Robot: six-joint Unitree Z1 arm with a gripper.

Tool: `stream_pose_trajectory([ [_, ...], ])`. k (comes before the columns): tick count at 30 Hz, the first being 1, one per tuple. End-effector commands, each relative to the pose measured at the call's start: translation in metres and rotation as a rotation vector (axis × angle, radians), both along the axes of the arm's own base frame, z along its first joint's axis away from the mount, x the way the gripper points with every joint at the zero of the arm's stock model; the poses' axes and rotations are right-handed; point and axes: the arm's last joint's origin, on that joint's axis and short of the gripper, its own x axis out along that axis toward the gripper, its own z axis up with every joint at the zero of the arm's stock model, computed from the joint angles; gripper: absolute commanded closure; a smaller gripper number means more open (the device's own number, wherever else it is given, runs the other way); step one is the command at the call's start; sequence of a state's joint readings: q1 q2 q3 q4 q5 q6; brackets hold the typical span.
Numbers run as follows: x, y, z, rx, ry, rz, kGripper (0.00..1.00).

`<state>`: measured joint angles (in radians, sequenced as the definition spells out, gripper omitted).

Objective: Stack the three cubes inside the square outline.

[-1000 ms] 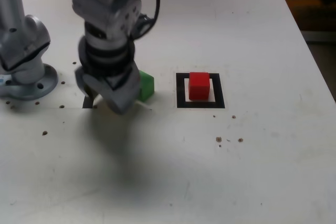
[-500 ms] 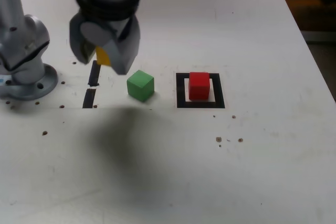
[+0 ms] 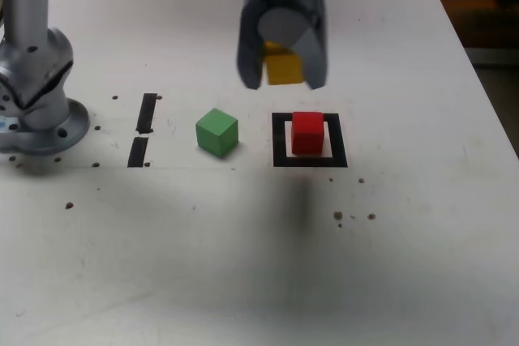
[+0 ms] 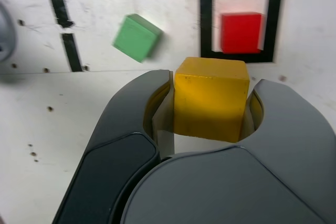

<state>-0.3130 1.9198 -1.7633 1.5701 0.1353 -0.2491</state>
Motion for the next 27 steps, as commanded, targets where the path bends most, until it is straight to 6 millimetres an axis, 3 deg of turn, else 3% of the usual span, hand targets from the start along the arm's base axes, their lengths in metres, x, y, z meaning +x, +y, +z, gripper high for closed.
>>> stream_pose_trajectory([
  [1, 0.006, 0.004, -0.006, 0.0, 0.022, 0.014, 0.79],
  [9, 0.033, 0.022, -0.05, -0.001, 0.098, 0.054, 0.78],
  [27, 0.058, 0.019, -0.077, -0.032, 0.115, 0.065, 0.78],
])
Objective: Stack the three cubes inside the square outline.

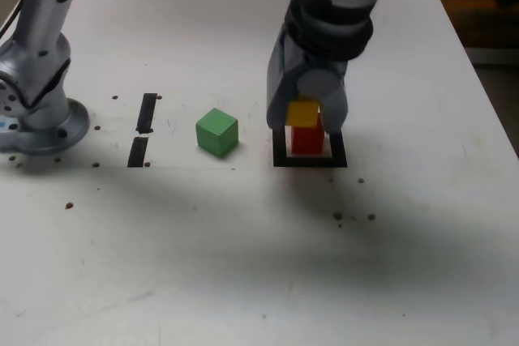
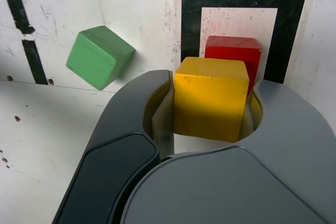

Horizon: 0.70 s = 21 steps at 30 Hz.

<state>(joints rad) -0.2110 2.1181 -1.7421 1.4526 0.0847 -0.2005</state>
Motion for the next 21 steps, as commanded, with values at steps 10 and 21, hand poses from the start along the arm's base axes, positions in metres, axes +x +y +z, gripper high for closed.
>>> stream_pose_trajectory([
  [10, 0.007, -0.001, -0.01, -0.002, -0.003, -0.009, 0.74],
  [21, 0.009, 0.001, -0.013, 0.003, 0.002, -0.038, 0.25],
])
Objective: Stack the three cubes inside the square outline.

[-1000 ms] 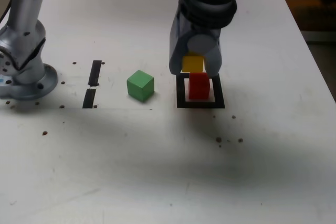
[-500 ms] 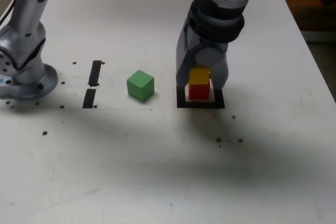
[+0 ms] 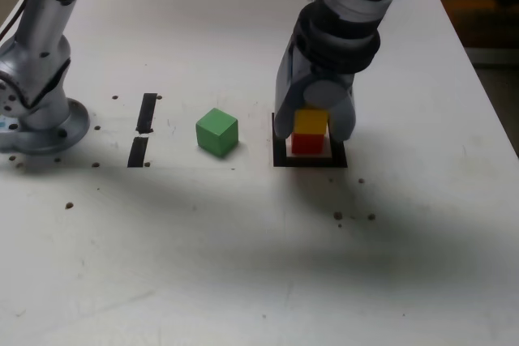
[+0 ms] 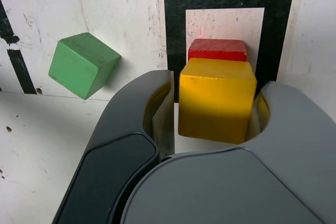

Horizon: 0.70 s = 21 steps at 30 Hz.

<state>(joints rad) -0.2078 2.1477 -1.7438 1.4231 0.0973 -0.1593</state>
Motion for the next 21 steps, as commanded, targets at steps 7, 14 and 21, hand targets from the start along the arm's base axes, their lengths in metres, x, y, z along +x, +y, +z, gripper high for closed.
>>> stream_pose_trajectory([
  [7, 0.001, 0.005, -0.002, 0.0, 0.009, 0.002, 0.02],
  [14, -0.019, 0.01, 0.018, 0.028, 0.032, 0.003, 0.0],
  [21, -0.089, 0.023, 0.069, 0.019, -0.01, -0.071, 0.0],
])
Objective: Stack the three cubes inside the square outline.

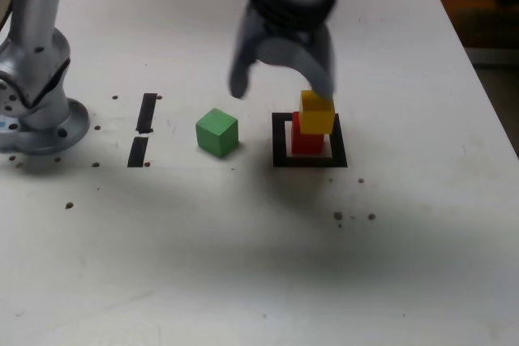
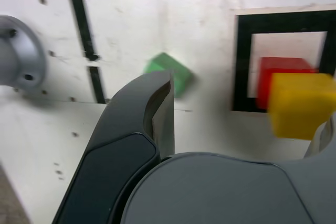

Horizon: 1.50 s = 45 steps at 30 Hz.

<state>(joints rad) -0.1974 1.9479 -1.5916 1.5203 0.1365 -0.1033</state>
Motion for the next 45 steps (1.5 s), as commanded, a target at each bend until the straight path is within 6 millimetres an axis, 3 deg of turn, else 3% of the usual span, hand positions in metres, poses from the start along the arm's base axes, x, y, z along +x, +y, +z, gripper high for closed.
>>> stream_pose_trajectory([
  [1, -0.039, 0.006, 0.029, -0.021, -0.064, -0.037, 0.0],
  [5, -0.091, 0.015, 0.031, -0.025, -0.03, -0.129, 0.0],
  [9, -0.112, 0.021, 0.005, -0.006, 0.034, -0.23, 0.0],
  [13, -0.11, 0.021, -0.024, -0.012, 0.001, -0.273, 0.01],
  [21, -0.087, 0.009, -0.071, -0.05, -0.058, -0.319, 0.07],
  [30, -0.077, 0.004, -0.085, -0.07, -0.071, -0.332, 0.09],
  [34, -0.076, 0.003, -0.092, -0.071, -0.052, -0.324, 0.22],
  [41, -0.076, 0.003, -0.097, -0.076, -0.034, -0.296, 0.67],
  [45, -0.074, 0.002, -0.095, -0.086, -0.03, -0.293, 0.8],
])
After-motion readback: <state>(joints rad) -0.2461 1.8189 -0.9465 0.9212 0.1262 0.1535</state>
